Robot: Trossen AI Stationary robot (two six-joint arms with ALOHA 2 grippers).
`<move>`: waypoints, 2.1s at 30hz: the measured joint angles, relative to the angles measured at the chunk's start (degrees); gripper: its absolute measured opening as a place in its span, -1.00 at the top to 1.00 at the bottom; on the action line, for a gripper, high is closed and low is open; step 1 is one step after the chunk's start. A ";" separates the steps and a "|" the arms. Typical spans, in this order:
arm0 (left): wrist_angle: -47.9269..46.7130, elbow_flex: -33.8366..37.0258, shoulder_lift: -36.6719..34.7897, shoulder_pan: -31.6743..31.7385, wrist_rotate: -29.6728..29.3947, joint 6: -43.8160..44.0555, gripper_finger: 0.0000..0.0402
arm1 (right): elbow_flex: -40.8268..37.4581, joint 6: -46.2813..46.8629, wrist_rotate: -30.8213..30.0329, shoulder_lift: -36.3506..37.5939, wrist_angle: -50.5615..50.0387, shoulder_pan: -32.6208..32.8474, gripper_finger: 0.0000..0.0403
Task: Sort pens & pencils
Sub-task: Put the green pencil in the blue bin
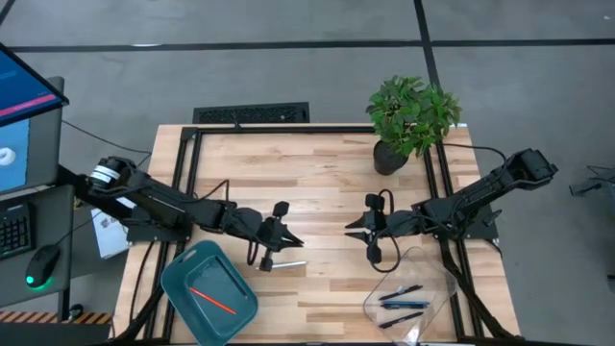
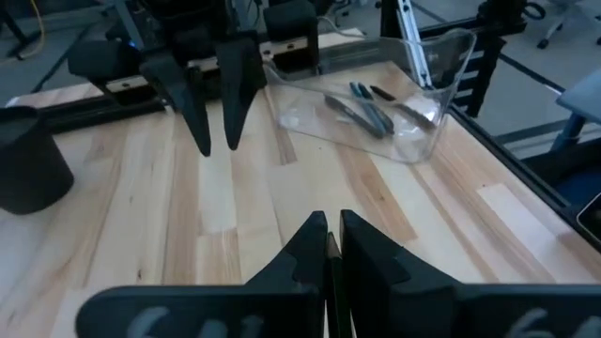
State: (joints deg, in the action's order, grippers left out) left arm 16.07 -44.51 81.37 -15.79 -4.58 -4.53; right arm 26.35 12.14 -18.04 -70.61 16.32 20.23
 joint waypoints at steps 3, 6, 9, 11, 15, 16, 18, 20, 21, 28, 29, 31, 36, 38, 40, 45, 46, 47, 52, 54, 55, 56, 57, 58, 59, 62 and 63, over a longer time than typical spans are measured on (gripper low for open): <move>-0.13 0.02 0.15 0.00 -0.02 -0.25 0.96 | 0.00 0.50 0.00 0.00 -0.01 0.00 0.44; -0.44 0.02 0.30 0.00 -0.02 -0.33 0.96 | 0.00 0.53 0.00 0.00 0.00 0.00 0.44; -0.25 0.02 0.30 0.00 -0.11 -0.33 0.96 | 0.00 0.53 0.00 0.00 0.00 0.00 0.44; -0.30 0.02 0.30 0.00 -0.21 -0.60 0.96 | 0.00 0.53 0.00 0.00 0.00 0.00 0.44; -0.43 0.02 0.30 0.02 2.34 -0.97 0.96 | 0.00 0.51 0.00 0.00 0.00 0.00 0.44; -0.41 0.02 0.30 0.01 3.84 -0.73 0.96 | 0.00 0.51 0.00 0.00 -0.01 0.00 0.44; -0.41 0.02 0.30 -0.44 7.01 0.54 0.96 | 0.00 0.51 0.00 0.02 0.00 0.00 0.44; -0.39 0.02 0.30 -1.41 9.78 1.45 0.96 | 0.00 0.50 0.00 0.00 0.00 0.00 0.44; -0.39 0.02 0.30 -2.06 11.02 1.93 0.96 | 0.00 0.51 0.00 0.02 -0.02 0.00 0.44; -0.36 0.02 -0.98 -8.48 13.40 3.42 0.96 | 0.00 0.68 0.00 0.02 0.00 -0.07 0.44; -0.68 0.02 -1.40 -9.55 13.37 3.79 0.96 | 0.00 1.16 0.00 0.00 0.00 -0.07 0.44; -0.99 0.02 -2.13 -11.82 13.17 4.21 0.96 | 0.00 1.38 0.00 0.00 -0.02 -0.07 0.44; -1.97 0.02 -2.80 -17.71 12.86 5.08 0.96 | 0.00 1.44 0.00 0.00 0.17 -0.07 0.44; -2.42 0.02 -2.80 -20.31 11.31 5.71 0.96 | 0.00 1.49 0.00 0.00 0.86 -0.07 0.44; -3.73 0.02 -2.80 -22.96 8.37 7.03 0.96 | 0.00 1.54 0.00 0.00 1.32 -0.07 0.44; -5.13 0.02 -2.80 -29.37 1.33 9.63 0.96 | 0.00 1.54 -0.01 0.00 3.80 -0.07 0.44; -5.15 0.02 -2.80 -30.50 0.56 10.10 0.96 | 0.00 1.53 -0.01 0.00 4.16 -0.07 0.44; -5.15 0.02 -2.80 -31.59 -0.32 10.56 0.96 | 0.00 1.54 -0.01 0.01 4.52 -0.07 0.44; -5.40 0.02 -2.80 -36.66 -6.84 12.05 0.96 | 0.00 1.51 -0.02 0.02 5.79 -0.07 0.44; -6.47 0.02 -2.80 -38.17 -9.71 12.39 0.96 | 0.00 1.51 -0.02 0.02 5.92 -0.07 0.44; -7.17 0.02 -2.80 -38.80 -11.19 12.54 0.96 | 0.00 1.51 0.00 0.02 6.08 -0.07 0.44; -7.77 0.02 -2.80 -39.27 -12.57 12.63 0.96 | 0.00 1.51 -0.02 0.02 6.21 -0.07 0.44; -8.41 0.02 -2.80 -39.63 -13.84 12.79 0.96 | 0.00 1.51 -0.01 0.00 6.23 -0.07 0.44; -9.20 0.02 -2.80 -39.84 -14.80 13.02 0.96 | 0.00 1.51 -0.02 0.00 6.24 -0.07 0.44; -10.26 0.02 -2.80 -39.93 -15.56 13.49 0.96 | 0.00 1.51 0.00 0.02 6.37 -0.07 0.44; -12.91 0.02 -2.78 -39.93 -16.26 15.76 0.96 | 0.00 1.51 -0.01 0.01 6.49 -0.07 0.44; -13.60 0.02 -2.78 -39.91 -16.26 16.44 0.96 | 0.00 1.51 -0.01 0.02 6.49 -0.07 0.44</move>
State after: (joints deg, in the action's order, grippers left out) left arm 2.47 -44.49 78.59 -55.70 -20.84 11.91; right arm 26.35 13.65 -18.06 -70.59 22.81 20.16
